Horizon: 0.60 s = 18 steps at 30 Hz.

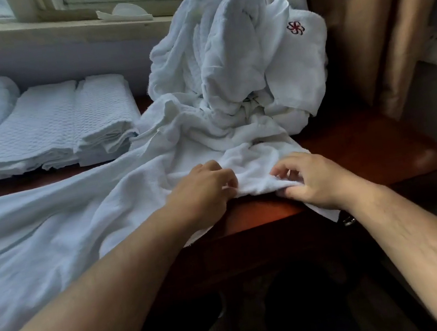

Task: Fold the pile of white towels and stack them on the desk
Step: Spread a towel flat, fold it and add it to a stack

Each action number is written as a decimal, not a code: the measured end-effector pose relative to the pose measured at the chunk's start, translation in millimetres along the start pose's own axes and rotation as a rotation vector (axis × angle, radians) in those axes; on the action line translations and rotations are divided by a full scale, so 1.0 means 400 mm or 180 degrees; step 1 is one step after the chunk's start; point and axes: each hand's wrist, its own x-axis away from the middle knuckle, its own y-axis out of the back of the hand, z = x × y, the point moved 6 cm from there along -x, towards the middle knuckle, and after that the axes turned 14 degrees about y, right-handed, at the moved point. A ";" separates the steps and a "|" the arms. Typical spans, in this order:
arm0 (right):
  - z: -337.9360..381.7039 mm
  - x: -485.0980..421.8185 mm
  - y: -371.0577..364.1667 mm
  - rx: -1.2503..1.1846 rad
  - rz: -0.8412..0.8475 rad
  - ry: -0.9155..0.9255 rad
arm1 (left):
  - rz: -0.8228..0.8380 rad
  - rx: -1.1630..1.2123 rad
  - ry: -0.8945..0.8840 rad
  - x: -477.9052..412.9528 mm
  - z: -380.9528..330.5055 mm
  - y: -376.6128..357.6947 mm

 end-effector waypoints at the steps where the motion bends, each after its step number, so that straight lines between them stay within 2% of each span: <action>1: -0.007 -0.002 0.008 -0.0105 -0.0181 -0.0012 | -0.0004 0.0084 0.0018 -0.006 0.004 0.003; 4: -0.012 -0.016 0.039 -0.0665 -0.0724 -0.0036 | 0.0076 0.0538 0.0168 -0.018 0.025 0.030; 6: -0.012 -0.025 0.055 -0.0952 -0.0844 -0.0060 | 0.0290 0.0873 0.0351 -0.019 0.049 0.040; 9: -0.013 -0.033 0.044 -0.1113 -0.0352 -0.0243 | 0.0546 0.0582 0.0456 -0.016 0.070 0.040; 13: -0.023 -0.057 0.047 -0.0221 0.0560 -0.0482 | 0.0794 0.0627 0.0539 -0.019 0.071 0.045; 15: -0.019 -0.075 0.057 0.0002 0.0508 -0.0526 | 0.0658 0.0552 0.0420 -0.026 0.059 0.055; 18: 0.013 -0.097 0.041 -0.0078 0.0284 -0.0533 | 0.0472 -0.0310 0.0336 -0.029 0.052 0.046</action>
